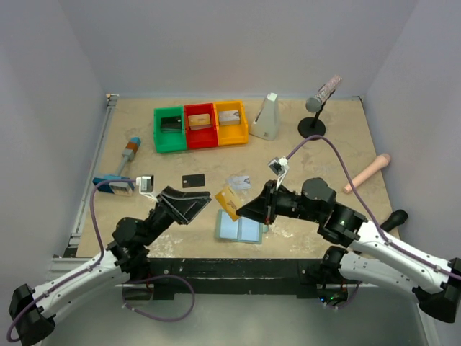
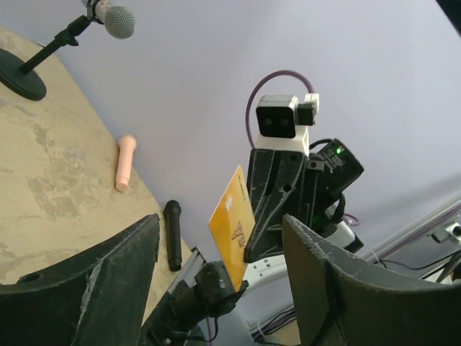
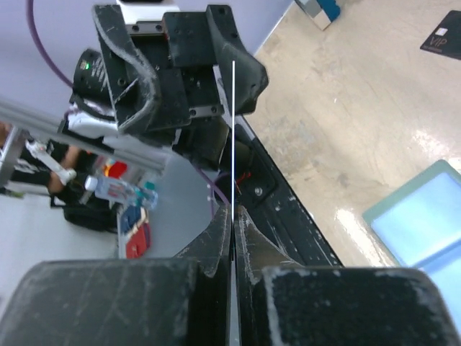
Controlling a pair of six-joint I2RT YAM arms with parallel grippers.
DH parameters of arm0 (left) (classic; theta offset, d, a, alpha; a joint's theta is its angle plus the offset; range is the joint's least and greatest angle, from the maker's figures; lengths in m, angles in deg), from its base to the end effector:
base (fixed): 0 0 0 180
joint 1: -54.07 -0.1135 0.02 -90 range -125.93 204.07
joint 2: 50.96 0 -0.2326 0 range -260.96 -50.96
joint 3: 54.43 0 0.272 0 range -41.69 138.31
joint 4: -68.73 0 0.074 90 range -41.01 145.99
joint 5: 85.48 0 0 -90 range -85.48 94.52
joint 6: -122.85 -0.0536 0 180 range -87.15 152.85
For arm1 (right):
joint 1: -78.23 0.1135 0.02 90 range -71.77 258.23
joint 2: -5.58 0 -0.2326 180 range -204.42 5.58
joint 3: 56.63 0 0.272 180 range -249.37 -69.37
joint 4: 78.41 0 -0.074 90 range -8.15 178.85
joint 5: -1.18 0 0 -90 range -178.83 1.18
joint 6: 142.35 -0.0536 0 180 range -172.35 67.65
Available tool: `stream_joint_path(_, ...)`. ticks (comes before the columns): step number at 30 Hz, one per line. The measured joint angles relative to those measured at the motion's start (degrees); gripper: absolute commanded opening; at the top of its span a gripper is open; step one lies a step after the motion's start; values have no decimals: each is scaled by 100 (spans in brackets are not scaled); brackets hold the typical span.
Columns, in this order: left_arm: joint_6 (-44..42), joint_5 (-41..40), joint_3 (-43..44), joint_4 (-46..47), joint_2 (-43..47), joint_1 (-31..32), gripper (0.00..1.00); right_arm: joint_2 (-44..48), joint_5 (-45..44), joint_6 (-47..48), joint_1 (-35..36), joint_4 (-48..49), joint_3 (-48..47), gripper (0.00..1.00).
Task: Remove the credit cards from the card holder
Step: Reset both arms
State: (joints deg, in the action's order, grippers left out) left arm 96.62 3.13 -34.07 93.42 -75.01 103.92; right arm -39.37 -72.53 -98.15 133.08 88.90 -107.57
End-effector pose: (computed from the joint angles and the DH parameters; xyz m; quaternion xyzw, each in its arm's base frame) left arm 0.1288 -0.1506 0.2365 -0.0786 0.5610 -0.6859 0.4569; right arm 0.1319 0.2135 0.2916 -0.1522 0.7299 0.5739 0.3385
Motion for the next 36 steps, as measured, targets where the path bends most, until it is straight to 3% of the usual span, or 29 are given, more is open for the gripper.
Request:
stream_joint_path(5,-498,501,208,-597,138,-85,75,125,706,651,-136,-1303,-728,0)
stream_joint_path(11,-999,1906,1008,-883,-927,-109,75,-190,1394,1412,-140,-2586,-1519,0)
stream_joint_path(14,-1128,2337,1082,-903,-1036,-109,73,-269,1567,1644,-140,-3029,-1598,0)
stream_joint_path(20,-1314,2872,1137,-911,-1086,-109,46,-337,1777,1836,-140,-3399,-1606,0)
stream_joint_path(23,-1342,3086,1145,-807,-1202,-109,38,-396,1847,1891,-140,-3436,-1613,0)
stream_joint_path(29,-1335,3362,1145,-643,-1438,-109,7,-498,1982,1947,-140,-3471,-1622,0)
stream_joint_path(30,-1325,3390,1145,-623,-1449,-109,0,-509,1989,1954,-140,-3480,-1624,7)
stream_joint_path(32,-1329,3469,1145,-564,-1462,-109,0,-522,1985,1969,-140,-3517,-1624,40)
stream_joint_path(34,-1333,3508,1147,-505,-1456,-109,0,-520,1954,1952,-153,-3532,-1624,50)
stream_joint_path(36,-1327,3482,1141,-487,-1445,-109,0,-448,1878,1919,-153,-3495,-1613,54)
